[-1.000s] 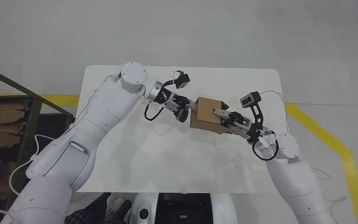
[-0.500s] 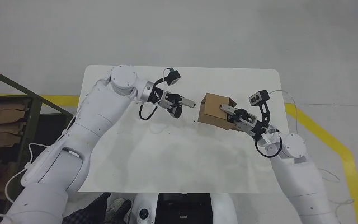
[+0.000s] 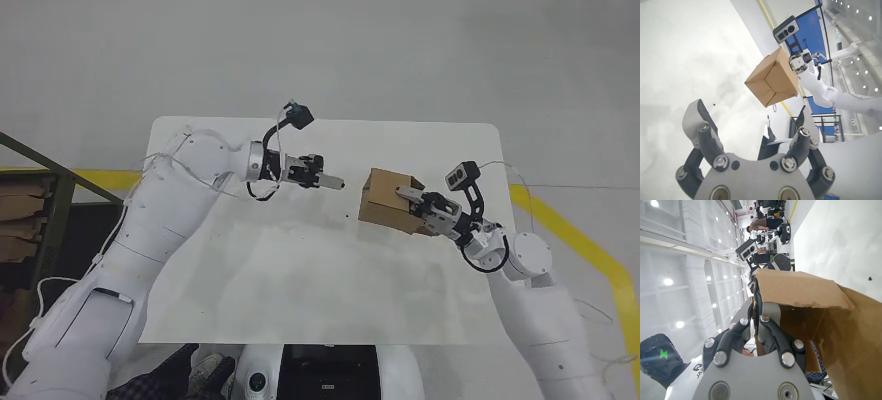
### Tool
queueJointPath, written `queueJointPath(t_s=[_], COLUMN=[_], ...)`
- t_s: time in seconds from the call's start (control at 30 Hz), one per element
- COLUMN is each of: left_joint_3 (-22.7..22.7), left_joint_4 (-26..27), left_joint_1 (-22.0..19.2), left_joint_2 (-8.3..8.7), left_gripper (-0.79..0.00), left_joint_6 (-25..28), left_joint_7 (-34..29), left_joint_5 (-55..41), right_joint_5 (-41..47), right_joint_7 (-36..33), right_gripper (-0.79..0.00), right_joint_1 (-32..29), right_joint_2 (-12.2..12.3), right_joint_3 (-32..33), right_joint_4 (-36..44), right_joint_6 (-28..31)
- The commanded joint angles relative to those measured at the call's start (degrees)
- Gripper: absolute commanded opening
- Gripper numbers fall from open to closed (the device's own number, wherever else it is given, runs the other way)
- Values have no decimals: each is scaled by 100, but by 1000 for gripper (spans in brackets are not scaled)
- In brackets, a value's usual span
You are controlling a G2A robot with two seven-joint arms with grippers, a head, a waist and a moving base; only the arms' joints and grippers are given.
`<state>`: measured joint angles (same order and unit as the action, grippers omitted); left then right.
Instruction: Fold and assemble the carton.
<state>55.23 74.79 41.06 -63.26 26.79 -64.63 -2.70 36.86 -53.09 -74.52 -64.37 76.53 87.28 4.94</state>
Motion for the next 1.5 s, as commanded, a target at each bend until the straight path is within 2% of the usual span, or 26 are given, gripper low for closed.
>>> queueJointPath(t_s=[0.0, 0.13, 0.27, 0.7, 0.87, 1.07, 1.3, 1.47], left_joint_3=[142, 337, 414, 414, 449, 443, 410, 226], left_joint_4=[239, 588, 718, 718, 627, 124, -279, -108], left_joint_1=[128, 366, 497, 497, 682, 618, 531, 538], left_joint_2=[42, 106, 142, 142, 153, 139, 105, 80], left_gripper=[0, 0, 0, 0, 0, 0, 0, 0], left_joint_6=[298, 789, 1034, 1034, 911, 1777, 3004, 3121], left_joint_7=[237, 582, 796, 796, 1149, 1583, 2368, 2778], left_joint_5=[140, 432, 758, 758, 872, 1113, 2041, 2667], right_joint_5=[121, 468, 547, 576, 515, 360, 347, 251], right_joint_7=[-32, -124, -89, -52, 83, 225, 312, 410], right_gripper=[-785, -785, -785, -785, -785, -785, -785, -785], right_joint_1=[10, 37, 87, 96, 60, 40, 61, 88], right_joint_2=[-5, -23, -37, -42, -46, -50, -79, -104], right_joint_3=[-16, -57, -114, -120, -142, -176, -287, -386], right_joint_4=[-9, -78, -163, -181, -123, -62, -84, -99], right_joint_6=[-108, -297, -402, -410, -423, -374, -273, -138])
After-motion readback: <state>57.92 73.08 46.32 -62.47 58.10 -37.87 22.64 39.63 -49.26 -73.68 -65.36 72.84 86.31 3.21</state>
